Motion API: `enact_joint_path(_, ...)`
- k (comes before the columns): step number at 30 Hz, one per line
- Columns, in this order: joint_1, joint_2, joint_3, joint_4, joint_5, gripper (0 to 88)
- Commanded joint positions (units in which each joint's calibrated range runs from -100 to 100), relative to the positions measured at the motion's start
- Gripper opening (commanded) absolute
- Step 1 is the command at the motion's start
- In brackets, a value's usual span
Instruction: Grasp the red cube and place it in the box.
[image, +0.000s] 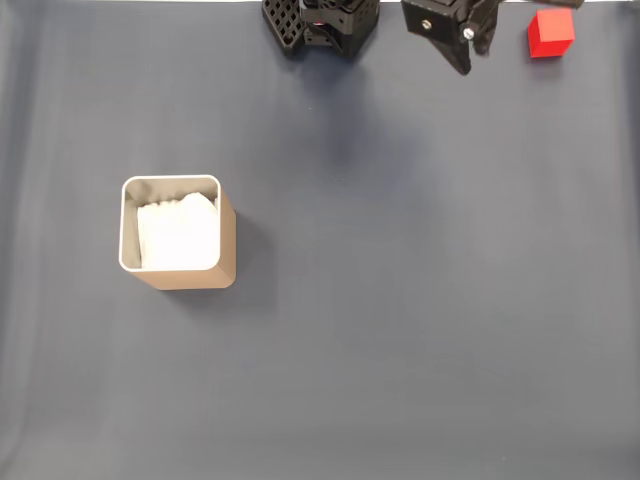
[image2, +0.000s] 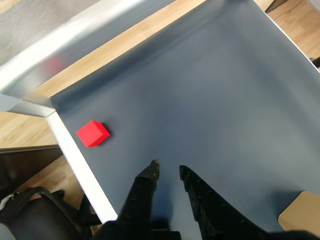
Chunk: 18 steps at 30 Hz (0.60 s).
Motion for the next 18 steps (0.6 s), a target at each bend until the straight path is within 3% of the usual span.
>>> enact_joint_path(1,-1.76,-2.07,-0.15,0.35,0.88,15.5)
enact_joint_path(18,-11.27,-5.54,3.59,0.18,4.54,25.0)
